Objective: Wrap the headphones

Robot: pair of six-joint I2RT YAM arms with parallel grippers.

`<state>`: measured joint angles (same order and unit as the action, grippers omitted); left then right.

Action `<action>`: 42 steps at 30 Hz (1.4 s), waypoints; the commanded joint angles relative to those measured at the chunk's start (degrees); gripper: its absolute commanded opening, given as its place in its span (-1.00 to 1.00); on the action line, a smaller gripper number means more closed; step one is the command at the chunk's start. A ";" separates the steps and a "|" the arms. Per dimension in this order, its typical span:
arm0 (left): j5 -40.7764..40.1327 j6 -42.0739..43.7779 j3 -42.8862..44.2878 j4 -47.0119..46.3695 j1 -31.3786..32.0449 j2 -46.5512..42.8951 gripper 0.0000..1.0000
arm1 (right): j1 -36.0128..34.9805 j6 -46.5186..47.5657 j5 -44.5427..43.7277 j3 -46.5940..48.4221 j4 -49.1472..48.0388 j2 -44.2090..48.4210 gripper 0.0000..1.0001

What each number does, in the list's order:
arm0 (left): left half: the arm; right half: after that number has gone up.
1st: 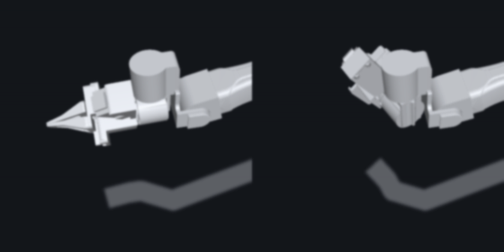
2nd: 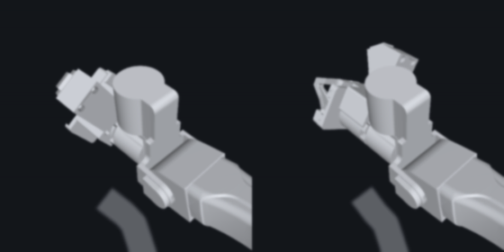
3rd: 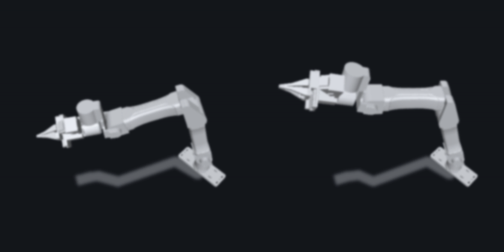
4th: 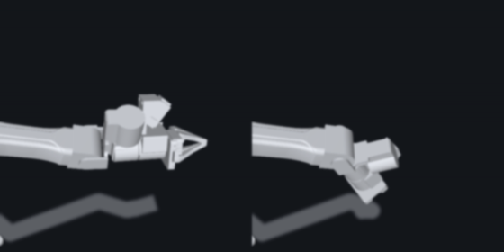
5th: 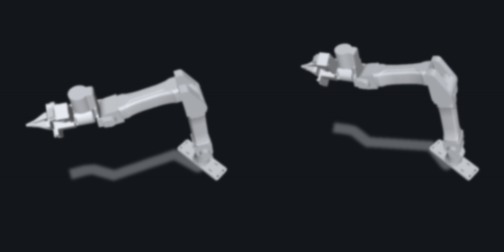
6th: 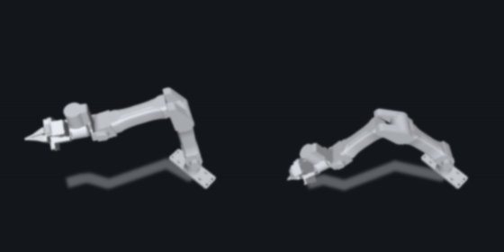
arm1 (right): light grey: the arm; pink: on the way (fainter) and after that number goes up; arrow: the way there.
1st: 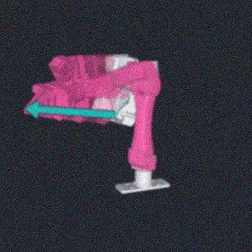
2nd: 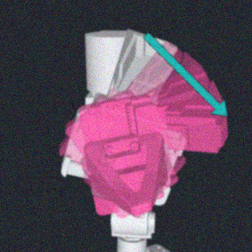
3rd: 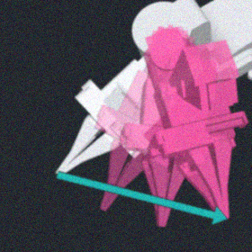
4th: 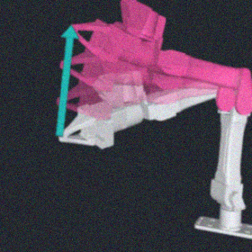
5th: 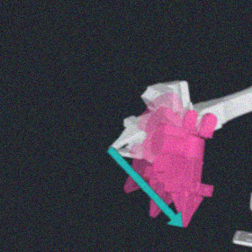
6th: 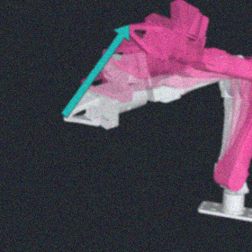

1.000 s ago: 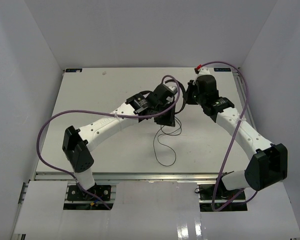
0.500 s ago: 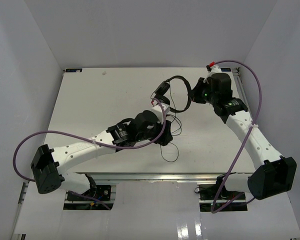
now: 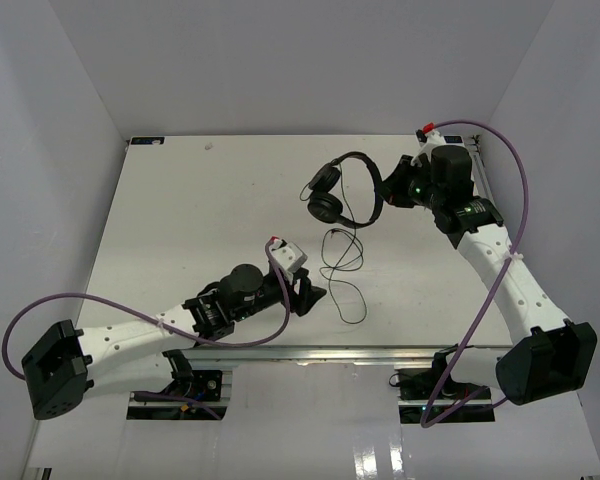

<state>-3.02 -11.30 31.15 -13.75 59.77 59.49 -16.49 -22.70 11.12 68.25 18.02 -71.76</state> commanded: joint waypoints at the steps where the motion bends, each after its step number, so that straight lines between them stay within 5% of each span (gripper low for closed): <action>1: 6.65 3.16 -2.84 -14.55 0.26 0.54 0.50 | 0.41 -0.28 3.01 0.38 -1.94 2.60 -0.85; 35: 13.05 -11.58 -11.24 -44.17 0.75 18.13 0.35 | 0.67 -0.93 6.46 -1.45 -2.29 3.32 -0.85; 42: 13.56 -13.95 -10.74 -46.35 1.22 22.85 0.14 | 1.09 -1.64 7.57 -1.54 -2.29 3.72 -0.85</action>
<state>8.89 -22.62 20.51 -55.71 60.50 80.13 -16.10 -22.35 16.47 66.61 18.31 -70.11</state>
